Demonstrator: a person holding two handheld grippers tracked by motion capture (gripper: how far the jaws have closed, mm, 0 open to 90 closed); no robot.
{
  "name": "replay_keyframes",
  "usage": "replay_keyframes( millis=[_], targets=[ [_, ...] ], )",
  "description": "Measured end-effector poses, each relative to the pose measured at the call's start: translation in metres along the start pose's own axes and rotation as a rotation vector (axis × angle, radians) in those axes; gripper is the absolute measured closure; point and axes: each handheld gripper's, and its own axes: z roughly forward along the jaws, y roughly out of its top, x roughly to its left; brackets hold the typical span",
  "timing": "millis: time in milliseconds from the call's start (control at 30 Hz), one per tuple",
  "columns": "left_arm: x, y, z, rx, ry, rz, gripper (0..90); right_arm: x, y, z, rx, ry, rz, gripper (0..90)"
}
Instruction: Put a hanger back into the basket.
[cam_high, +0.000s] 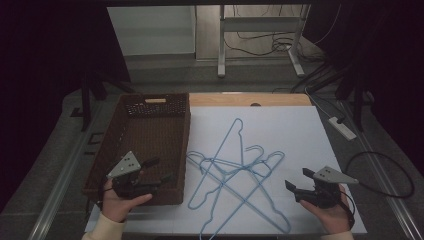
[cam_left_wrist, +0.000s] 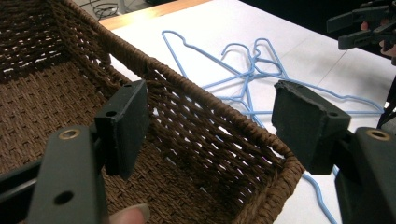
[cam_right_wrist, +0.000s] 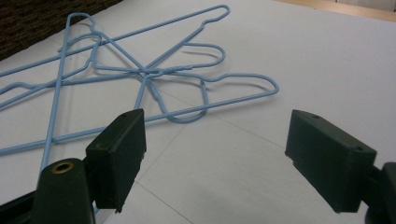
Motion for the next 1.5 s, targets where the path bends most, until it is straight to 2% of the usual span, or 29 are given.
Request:
replay_keyframes(
  millis=[333, 533, 800, 1033, 1167, 1367, 1400, 1467, 1500],
  targets=[
    [-0.002, -0.002, 0.003, 0.011, 0.000, -0.003, 28.7, -0.003, 0.000, 0.001, 0.004, -0.008, 0.014, 21.7],
    [-0.004, -0.001, 0.004, 0.016, 0.002, 0.011, 28.7, -0.001, 0.000, 0.002, 0.011, -0.004, 0.012, 21.8],
    [-0.001, -0.002, 0.004, 0.017, 0.007, 0.005, 28.7, 0.000, 0.000, 0.005, 0.030, -0.006, 0.013, 22.0],
    [-0.004, -0.002, 0.001, 0.013, 0.007, 0.012, 28.8, 0.006, 0.006, 0.002, 0.032, -0.001, 0.015, 22.9],
    [-0.005, -0.001, 0.001, 0.010, 0.003, 0.011, 28.8, 0.012, 0.014, 0.005, 0.037, 0.013, -0.001, 23.5],
    [-0.004, -0.001, 0.002, 0.014, 0.004, 0.011, 28.8, 0.021, 0.031, 0.015, 0.085, 0.042, -0.021, 25.5],
    [-0.004, -0.001, 0.001, 0.013, 0.006, 0.012, 28.9, 0.028, 0.039, 0.023, 0.122, 0.051, -0.047, 26.5],
    [-0.004, -0.001, 0.001, 0.011, 0.003, 0.011, 28.9, 0.030, 0.042, 0.026, 0.134, 0.052, -0.055, 27.0],
    [-0.004, -0.001, 0.000, 0.009, 0.003, 0.011, 28.9, 0.035, 0.049, 0.037, 0.180, 0.056, -0.074, 27.7]
  ],
)
